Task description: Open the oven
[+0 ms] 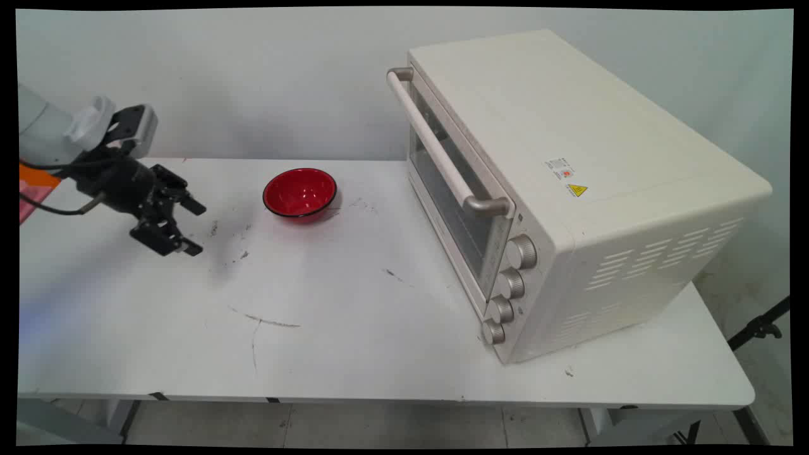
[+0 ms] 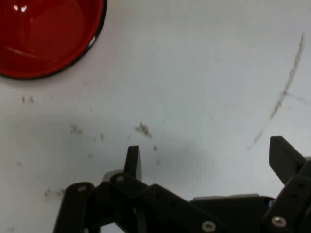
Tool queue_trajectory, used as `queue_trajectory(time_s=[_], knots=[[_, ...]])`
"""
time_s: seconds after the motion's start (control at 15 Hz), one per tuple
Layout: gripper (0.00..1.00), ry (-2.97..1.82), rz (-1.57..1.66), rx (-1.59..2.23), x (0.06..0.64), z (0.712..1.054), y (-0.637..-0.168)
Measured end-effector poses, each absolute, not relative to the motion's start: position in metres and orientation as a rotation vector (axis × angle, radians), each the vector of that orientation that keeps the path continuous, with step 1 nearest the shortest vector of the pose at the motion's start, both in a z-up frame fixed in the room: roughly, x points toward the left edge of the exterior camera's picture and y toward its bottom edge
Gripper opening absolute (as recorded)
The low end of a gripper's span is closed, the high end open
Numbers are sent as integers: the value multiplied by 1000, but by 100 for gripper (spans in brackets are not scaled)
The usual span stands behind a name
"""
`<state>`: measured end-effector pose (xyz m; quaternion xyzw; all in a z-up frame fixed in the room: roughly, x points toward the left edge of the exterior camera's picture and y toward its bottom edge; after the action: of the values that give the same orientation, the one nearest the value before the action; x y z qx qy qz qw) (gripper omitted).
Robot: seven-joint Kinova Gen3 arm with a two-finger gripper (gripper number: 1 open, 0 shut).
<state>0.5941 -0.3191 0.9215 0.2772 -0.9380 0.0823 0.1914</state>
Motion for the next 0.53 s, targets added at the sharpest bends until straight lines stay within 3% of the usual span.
queue_trajectory(time_s=[0.53], knots=[[100, -2570, 279, 767, 536, 953, -353]])
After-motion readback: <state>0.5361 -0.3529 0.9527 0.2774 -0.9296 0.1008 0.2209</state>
